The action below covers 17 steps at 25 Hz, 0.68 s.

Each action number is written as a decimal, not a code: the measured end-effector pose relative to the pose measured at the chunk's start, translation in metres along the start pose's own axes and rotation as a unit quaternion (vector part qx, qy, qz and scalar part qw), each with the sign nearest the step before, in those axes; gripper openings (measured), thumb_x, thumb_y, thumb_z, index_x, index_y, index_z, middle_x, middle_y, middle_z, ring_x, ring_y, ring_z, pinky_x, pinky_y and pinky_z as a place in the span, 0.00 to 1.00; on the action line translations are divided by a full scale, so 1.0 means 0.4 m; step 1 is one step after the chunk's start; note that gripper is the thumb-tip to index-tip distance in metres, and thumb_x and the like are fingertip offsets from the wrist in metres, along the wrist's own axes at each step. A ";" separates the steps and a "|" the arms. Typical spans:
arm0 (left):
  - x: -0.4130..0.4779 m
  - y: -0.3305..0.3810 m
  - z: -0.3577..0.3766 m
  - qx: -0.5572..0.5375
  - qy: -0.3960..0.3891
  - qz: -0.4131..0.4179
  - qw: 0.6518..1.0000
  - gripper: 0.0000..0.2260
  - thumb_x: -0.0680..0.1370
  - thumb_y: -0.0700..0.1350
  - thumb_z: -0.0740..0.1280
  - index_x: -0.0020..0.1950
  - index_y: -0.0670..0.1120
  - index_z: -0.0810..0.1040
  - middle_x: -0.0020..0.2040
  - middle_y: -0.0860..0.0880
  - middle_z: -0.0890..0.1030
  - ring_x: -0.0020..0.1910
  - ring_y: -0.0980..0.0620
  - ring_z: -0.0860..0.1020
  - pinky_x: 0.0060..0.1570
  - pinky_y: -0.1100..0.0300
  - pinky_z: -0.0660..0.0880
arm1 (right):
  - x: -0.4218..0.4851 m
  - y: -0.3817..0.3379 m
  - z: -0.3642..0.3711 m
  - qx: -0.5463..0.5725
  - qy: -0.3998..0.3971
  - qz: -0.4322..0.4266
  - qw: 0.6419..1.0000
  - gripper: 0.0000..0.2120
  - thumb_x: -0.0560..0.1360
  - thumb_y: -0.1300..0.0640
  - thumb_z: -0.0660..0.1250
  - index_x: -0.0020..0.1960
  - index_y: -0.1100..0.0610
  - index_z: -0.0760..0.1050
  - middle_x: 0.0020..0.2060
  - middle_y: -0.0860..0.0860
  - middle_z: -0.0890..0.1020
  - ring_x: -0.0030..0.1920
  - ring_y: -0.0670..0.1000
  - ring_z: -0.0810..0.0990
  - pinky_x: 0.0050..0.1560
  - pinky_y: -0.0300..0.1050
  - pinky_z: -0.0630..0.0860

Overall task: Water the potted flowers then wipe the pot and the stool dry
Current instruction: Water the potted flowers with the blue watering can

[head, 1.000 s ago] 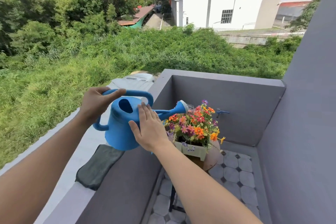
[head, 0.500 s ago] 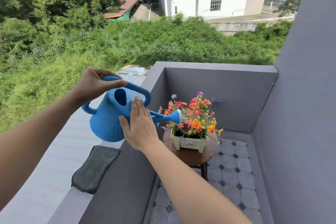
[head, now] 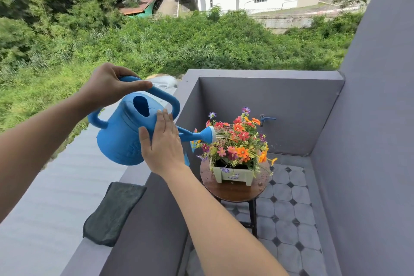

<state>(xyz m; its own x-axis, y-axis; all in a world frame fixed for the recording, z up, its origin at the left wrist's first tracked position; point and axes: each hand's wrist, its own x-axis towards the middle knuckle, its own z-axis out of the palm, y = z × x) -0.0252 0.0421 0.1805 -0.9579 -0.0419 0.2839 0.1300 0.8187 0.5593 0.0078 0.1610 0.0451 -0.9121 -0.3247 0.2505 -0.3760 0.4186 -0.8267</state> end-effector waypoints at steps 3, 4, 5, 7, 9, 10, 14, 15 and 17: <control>0.013 0.016 -0.005 0.034 -0.027 -0.008 0.999 0.15 0.68 0.54 0.74 0.43 0.42 0.84 0.27 0.45 0.71 0.20 0.56 0.63 0.20 0.68 0.58 | 0.000 -0.006 0.009 0.010 -0.012 0.004 1.000 0.31 0.82 0.45 0.49 0.78 0.61 0.46 0.79 0.56 0.48 0.78 0.53 0.44 0.76 0.47 0.41; 0.016 0.022 -0.005 0.047 -0.035 -0.012 0.998 0.15 0.67 0.55 0.74 0.43 0.43 0.84 0.27 0.44 0.72 0.21 0.56 0.63 0.22 0.66 0.59 | -0.001 -0.007 0.010 0.016 -0.012 0.007 1.000 0.31 0.82 0.45 0.49 0.78 0.61 0.46 0.79 0.55 0.48 0.78 0.53 0.44 0.76 0.46 0.40; 0.019 0.028 -0.006 0.059 -0.042 -0.015 0.997 0.15 0.67 0.56 0.74 0.43 0.44 0.84 0.27 0.44 0.73 0.23 0.56 0.63 0.24 0.63 0.60 | -0.002 -0.009 0.011 0.023 -0.013 0.010 1.000 0.31 0.82 0.45 0.49 0.78 0.61 0.46 0.79 0.55 0.47 0.78 0.52 0.43 0.75 0.46 0.40; 0.022 0.044 -0.010 0.076 -0.052 -0.014 0.996 0.14 0.67 0.57 0.74 0.42 0.46 0.84 0.27 0.45 0.73 0.24 0.55 0.64 0.26 0.61 0.60 | -0.006 -0.011 0.010 0.028 -0.015 0.011 0.999 0.32 0.82 0.45 0.49 0.78 0.61 0.45 0.79 0.55 0.47 0.78 0.52 0.43 0.74 0.44 0.39; 0.026 0.062 -0.013 0.084 -0.066 -0.005 0.994 0.14 0.66 0.57 0.74 0.42 0.47 0.85 0.29 0.43 0.74 0.27 0.53 0.65 0.28 0.59 0.60 | -0.011 -0.016 0.005 0.035 -0.007 0.009 0.999 0.32 0.82 0.45 0.49 0.78 0.61 0.44 0.79 0.55 0.46 0.78 0.51 0.42 0.73 0.43 0.38; 0.030 0.067 -0.014 0.078 -0.076 -0.001 0.994 0.16 0.66 0.58 0.73 0.41 0.47 0.85 0.30 0.42 0.74 0.28 0.51 0.66 0.29 0.59 0.59 | -0.011 -0.019 0.003 0.040 0.001 0.009 0.999 0.32 0.82 0.45 0.50 0.78 0.61 0.44 0.79 0.55 0.46 0.78 0.51 0.42 0.74 0.43 0.38; 0.050 0.091 -0.017 0.015 -0.087 0.030 0.996 0.28 0.55 0.71 0.71 0.39 0.49 0.84 0.26 0.45 0.71 0.24 0.54 0.64 0.24 0.64 0.60 | 0.001 -0.016 -0.035 0.042 0.050 -0.008 0.998 0.31 0.82 0.46 0.51 0.77 0.63 0.48 0.78 0.57 0.50 0.78 0.54 0.45 0.76 0.46 0.41; 0.058 0.098 -0.018 0.007 -0.080 0.033 0.996 0.28 0.55 0.71 0.71 0.39 0.48 0.84 0.24 0.48 0.69 0.22 0.56 0.62 0.21 0.67 0.58 | 0.007 -0.015 -0.049 0.041 0.057 -0.015 0.997 0.31 0.82 0.47 0.52 0.77 0.63 0.49 0.78 0.58 0.52 0.78 0.54 0.46 0.76 0.46 0.42; 0.073 0.116 -0.019 0.008 -0.064 0.028 0.998 0.23 0.62 0.63 0.74 0.41 0.44 0.84 0.21 0.53 0.66 0.18 0.57 0.60 0.18 0.69 0.56 | 0.020 -0.013 -0.078 0.043 0.062 -0.024 0.997 0.30 0.82 0.48 0.53 0.77 0.63 0.50 0.78 0.58 0.53 0.78 0.54 0.47 0.76 0.47 0.43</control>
<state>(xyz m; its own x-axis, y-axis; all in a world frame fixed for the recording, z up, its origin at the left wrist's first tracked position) -0.0453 0.0744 0.2205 -0.9744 0.0758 0.2117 0.1800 0.8273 0.5322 -0.0026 0.1828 0.0672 -0.9087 -0.2328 0.3466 -0.4089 0.3287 -0.8513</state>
